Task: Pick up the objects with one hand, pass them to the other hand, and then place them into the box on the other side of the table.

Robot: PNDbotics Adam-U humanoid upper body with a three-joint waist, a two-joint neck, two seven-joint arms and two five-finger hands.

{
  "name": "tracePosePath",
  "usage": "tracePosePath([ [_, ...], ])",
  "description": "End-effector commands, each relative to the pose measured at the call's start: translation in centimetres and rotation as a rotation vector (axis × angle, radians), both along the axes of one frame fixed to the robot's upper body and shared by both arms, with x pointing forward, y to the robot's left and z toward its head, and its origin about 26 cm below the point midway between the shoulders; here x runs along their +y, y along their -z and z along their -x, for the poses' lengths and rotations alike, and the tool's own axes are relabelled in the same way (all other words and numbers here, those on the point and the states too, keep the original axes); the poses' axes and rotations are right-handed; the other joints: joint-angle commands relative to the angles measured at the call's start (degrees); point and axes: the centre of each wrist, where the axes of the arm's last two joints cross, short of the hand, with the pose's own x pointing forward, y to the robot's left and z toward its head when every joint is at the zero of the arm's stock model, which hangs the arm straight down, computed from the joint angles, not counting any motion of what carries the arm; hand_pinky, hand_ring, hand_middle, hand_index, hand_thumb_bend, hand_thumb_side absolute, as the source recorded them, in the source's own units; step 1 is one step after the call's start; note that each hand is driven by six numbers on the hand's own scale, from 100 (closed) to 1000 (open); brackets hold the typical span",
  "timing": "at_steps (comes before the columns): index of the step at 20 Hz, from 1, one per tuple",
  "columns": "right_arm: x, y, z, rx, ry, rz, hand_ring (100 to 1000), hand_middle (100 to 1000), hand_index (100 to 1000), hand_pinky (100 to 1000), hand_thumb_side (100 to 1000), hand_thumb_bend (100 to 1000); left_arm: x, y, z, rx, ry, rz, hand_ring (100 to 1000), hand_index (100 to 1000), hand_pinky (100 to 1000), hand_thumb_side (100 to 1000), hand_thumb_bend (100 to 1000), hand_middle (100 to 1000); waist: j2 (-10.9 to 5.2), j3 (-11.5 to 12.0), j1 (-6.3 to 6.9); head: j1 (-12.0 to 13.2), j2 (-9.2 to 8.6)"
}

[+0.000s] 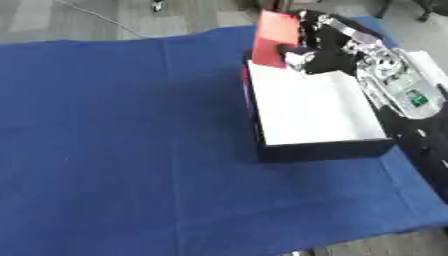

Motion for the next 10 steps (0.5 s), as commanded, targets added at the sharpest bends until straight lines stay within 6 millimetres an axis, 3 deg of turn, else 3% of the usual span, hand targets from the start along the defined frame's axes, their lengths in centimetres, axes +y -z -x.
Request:
tracePosePath([
  [1,-2.1,-1.0,0.7,-0.047,0.094,0.074,1000,786,822,943,100,100,1.6,-1.6,0.6,-0.053,-0.043,0.01,749,845,891,504,107,661,-0.86,0.0,0.09,-0.2,-0.55],
  [6,-4.0,0.8,0.8,-0.029,0.164,0.16,1000,839,880,942,100,100,2.1,-1.8,0.8,-0.069,-0.066,0.034,748,846,890,501,107,661,-0.69,0.1,0.19,0.1,-0.51],
  [8,-4.6,1.5,0.7,-0.019,0.176,0.196,1000,920,963,958,100,181,2.2,-1.8,0.9,-0.072,-0.07,0.038,749,846,891,501,109,662,-0.65,0.2,0.2,0.3,-0.51],
  [10,-5.0,1.9,0.7,-0.012,0.163,0.249,1000,1000,1000,1000,100,349,2.2,-1.9,0.9,-0.075,-0.073,0.041,750,847,891,503,100,663,-0.63,0.4,0.2,0.6,-0.49],
])
